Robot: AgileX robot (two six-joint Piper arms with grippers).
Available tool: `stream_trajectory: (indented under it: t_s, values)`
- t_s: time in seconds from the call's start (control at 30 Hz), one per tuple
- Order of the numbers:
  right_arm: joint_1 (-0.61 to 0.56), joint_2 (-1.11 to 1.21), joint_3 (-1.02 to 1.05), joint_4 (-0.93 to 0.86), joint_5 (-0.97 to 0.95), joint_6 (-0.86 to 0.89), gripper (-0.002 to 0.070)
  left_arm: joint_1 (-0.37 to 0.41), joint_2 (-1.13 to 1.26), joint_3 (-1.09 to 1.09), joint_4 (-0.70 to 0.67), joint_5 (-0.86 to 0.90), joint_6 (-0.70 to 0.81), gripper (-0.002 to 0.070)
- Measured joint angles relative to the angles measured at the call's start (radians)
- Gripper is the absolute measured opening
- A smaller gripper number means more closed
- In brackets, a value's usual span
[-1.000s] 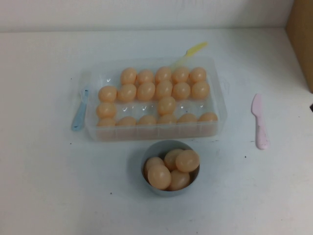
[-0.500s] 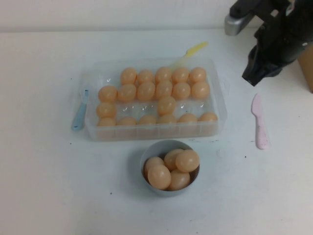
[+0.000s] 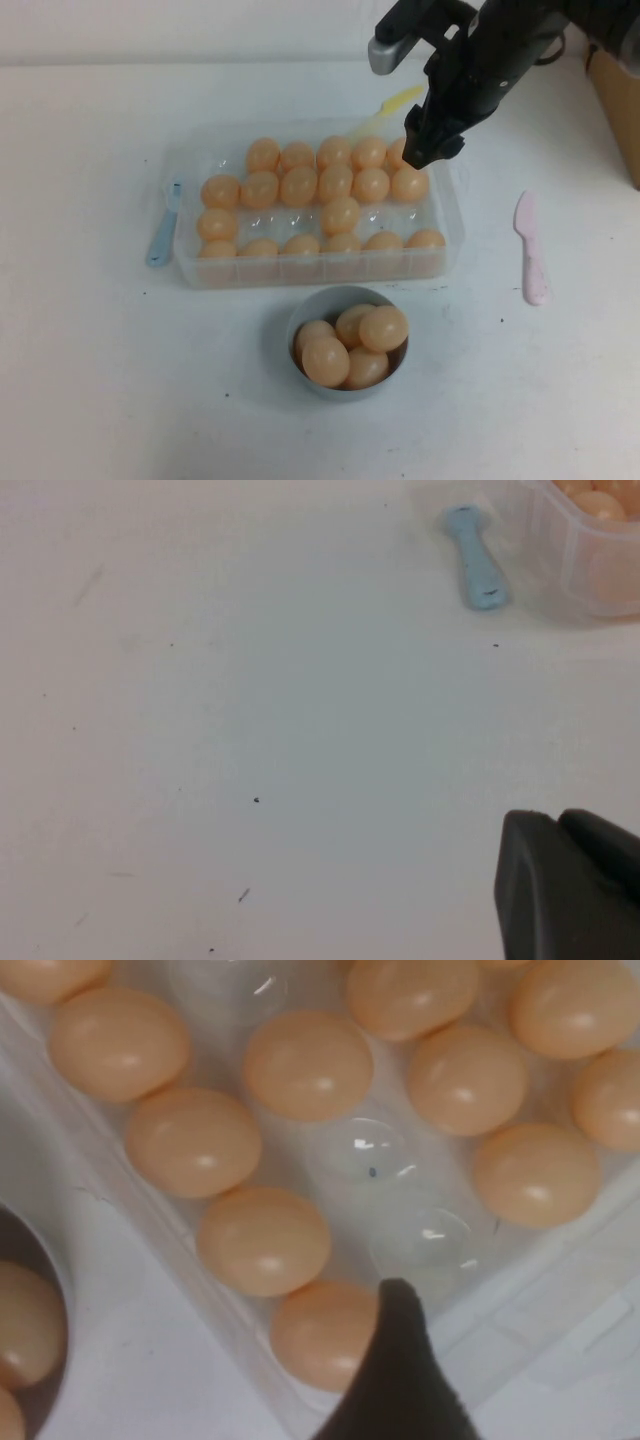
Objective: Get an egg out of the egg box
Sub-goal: Pick up the egg from the plastic box
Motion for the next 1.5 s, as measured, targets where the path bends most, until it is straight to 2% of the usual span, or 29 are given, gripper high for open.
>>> stream_trajectory:
  t_s: [0.47,0.8,1.5]
  values:
    - [0.008,0.118,-0.007,-0.004,-0.105,-0.335,0.0459,0.000,0.000,0.000,0.000,0.000,0.000,-0.0004]
    - [0.008,0.177,-0.007,-0.018,-0.209,-0.385,0.0459,0.000,0.000,0.000,0.000,0.000,0.000,-0.0005]
    - [-0.007,0.241,-0.007,-0.032,-0.293,-0.419,0.0459,0.000,0.000,0.000,0.000,0.000,0.000,-0.0004]
